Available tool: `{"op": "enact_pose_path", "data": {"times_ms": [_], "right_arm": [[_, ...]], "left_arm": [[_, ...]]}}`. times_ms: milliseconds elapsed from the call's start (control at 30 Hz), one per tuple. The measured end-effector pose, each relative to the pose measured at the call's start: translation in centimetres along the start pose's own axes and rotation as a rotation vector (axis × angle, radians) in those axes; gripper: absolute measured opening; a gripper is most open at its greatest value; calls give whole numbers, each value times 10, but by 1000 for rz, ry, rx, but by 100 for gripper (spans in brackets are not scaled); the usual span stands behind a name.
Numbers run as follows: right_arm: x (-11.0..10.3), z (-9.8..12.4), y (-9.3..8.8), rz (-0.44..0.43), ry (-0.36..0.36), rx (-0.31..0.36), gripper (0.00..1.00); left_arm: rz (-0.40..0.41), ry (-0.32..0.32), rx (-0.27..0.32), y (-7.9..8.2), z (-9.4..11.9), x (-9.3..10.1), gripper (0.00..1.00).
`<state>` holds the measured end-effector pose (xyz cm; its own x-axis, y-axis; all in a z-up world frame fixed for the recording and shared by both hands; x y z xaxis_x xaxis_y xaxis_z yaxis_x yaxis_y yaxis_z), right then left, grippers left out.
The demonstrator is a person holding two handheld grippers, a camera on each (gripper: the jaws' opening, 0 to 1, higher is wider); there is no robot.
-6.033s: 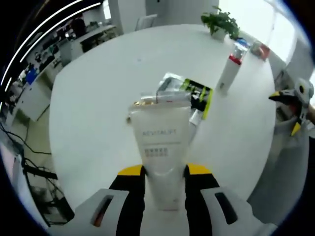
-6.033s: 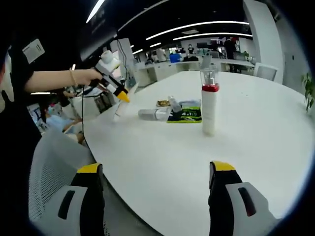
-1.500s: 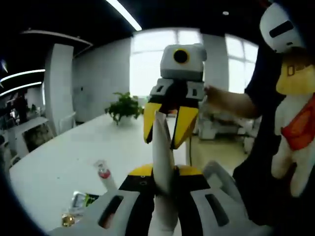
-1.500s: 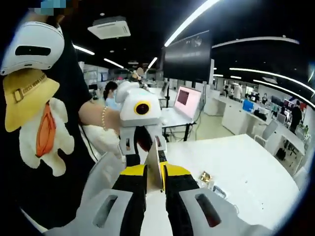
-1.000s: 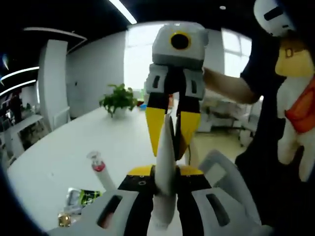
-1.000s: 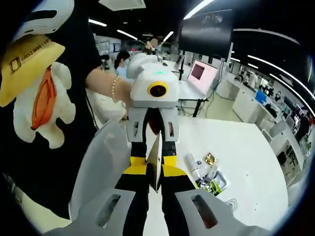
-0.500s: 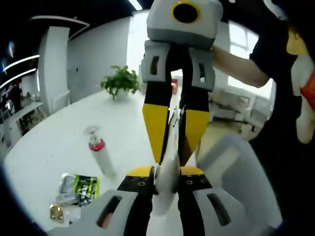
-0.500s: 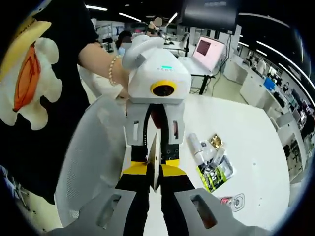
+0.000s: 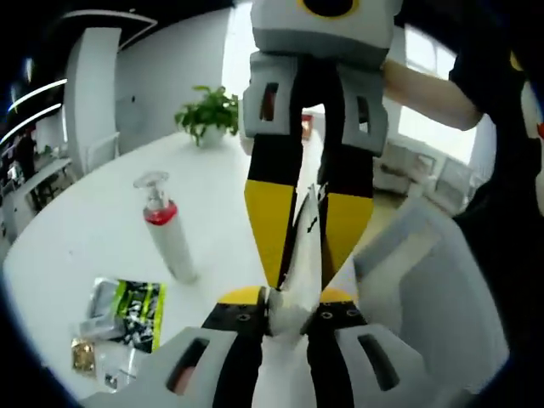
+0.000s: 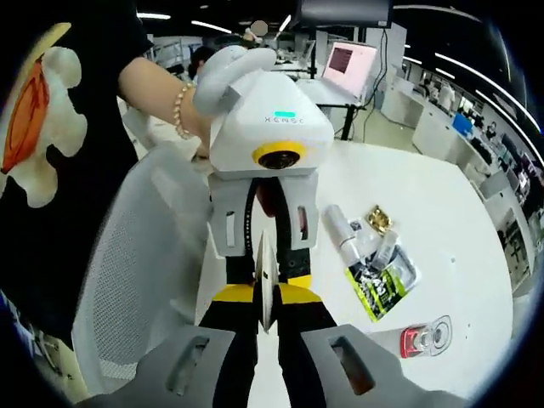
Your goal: Arrange the skincare products in the storage area until every visible bottle or jar stands upright without overlapping.
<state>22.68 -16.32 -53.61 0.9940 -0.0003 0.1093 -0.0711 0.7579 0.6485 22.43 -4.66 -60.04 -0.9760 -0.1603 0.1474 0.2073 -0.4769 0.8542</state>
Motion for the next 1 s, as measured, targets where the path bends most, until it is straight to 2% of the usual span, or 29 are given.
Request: {"op": "enact_pose_path", "data": {"times_ms": [333, 567, 767, 800, 833, 1000], "right_arm": [[3, -8, -7, -12, 12, -16, 6], [7, -8, -7, -20, 10, -9, 6], [7, -10, -5, -20, 13, -2, 7], [7, -10, -5, -18, 13, -4, 7], [8, -10, -4, -16, 13, -7, 7], [10, -11, -4, -7, 18, -6, 7]], "left_arm": [[15, 3, -17, -8, -5, -1, 17], [27, 6, 7, -9, -6, -3, 17], [46, 12, 41, -16, -2, -6, 20], [50, 17, 32, -17, -2, -6, 20], [46, 30, -2, -21, -1, -7, 21], [45, 35, 0, -26, 0, -5, 19]]}}
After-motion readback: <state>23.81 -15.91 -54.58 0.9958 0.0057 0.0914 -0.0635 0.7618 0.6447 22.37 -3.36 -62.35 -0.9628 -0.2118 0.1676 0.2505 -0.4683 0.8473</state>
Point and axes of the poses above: the point that each gripper's makers call its tool centre point, and the gripper's own axes: z roughly backward along the fingers, x roughly to its right, y roughly out of its top, the point moved 10 cm from there along z, roughly backward along the fingers, and after that the axes turned 6 degrees about -y, right-handed, at the moved point
